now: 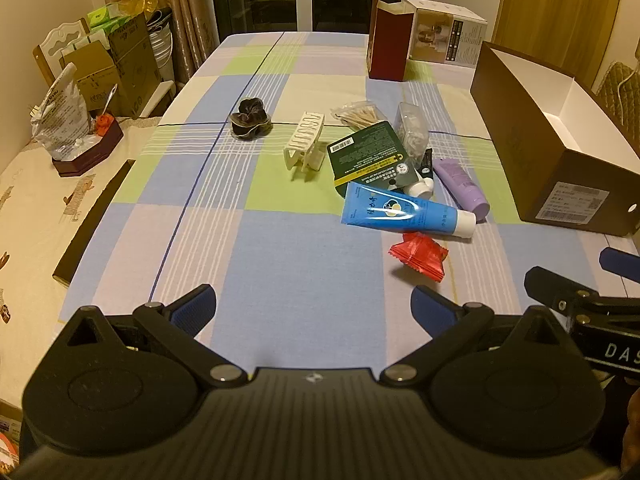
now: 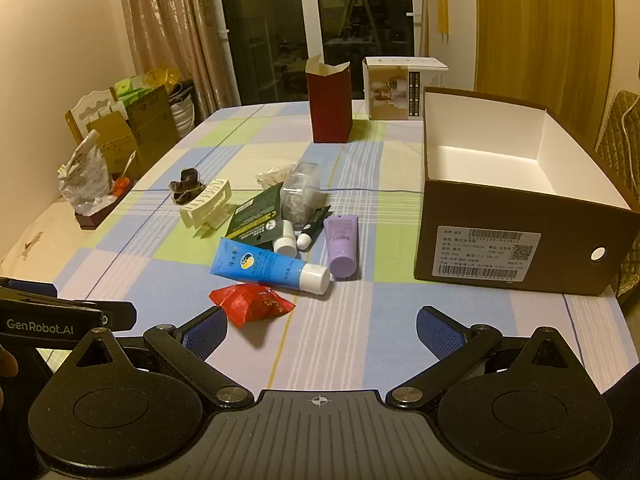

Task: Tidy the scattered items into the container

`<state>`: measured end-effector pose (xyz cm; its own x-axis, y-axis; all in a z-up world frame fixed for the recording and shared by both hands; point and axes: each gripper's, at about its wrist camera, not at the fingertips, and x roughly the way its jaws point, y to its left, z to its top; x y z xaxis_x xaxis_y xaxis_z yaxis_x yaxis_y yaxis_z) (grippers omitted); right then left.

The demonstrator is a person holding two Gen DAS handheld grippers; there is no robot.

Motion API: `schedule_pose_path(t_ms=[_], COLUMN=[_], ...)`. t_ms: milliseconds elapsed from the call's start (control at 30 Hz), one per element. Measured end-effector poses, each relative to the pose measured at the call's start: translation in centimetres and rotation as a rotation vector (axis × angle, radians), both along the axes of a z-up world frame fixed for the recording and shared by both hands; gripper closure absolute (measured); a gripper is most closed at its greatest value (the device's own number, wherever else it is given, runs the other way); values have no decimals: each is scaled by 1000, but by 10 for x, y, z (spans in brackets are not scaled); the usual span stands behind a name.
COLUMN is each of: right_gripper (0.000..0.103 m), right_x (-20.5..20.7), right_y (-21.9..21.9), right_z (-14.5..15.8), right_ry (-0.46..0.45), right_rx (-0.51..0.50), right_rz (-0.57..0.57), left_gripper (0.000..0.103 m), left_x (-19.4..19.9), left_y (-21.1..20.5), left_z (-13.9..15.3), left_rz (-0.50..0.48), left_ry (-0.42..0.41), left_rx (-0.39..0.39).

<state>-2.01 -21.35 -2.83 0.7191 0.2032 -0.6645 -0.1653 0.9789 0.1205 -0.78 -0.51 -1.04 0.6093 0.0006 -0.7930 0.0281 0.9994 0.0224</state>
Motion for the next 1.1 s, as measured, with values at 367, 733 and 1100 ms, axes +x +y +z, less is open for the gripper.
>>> schedule_pose_path(t_ms=[367, 733, 1100], right_gripper=[0, 0, 0], right_x=[-1, -1, -1], right_y=[-1, -1, -2], right_z=[0, -1, -1], right_ry=[-1, 0, 0], right_rx=[0, -1, 0], right_rz=[1, 1, 1], left_gripper=[1, 1, 1], left_x=[-2, -1, -1], left_y=[-3, -5, -6], left_z=[4, 4, 2], left_rz=[-8, -14, -16], left_ry=[0, 3, 3], left_rx=[0, 0, -2])
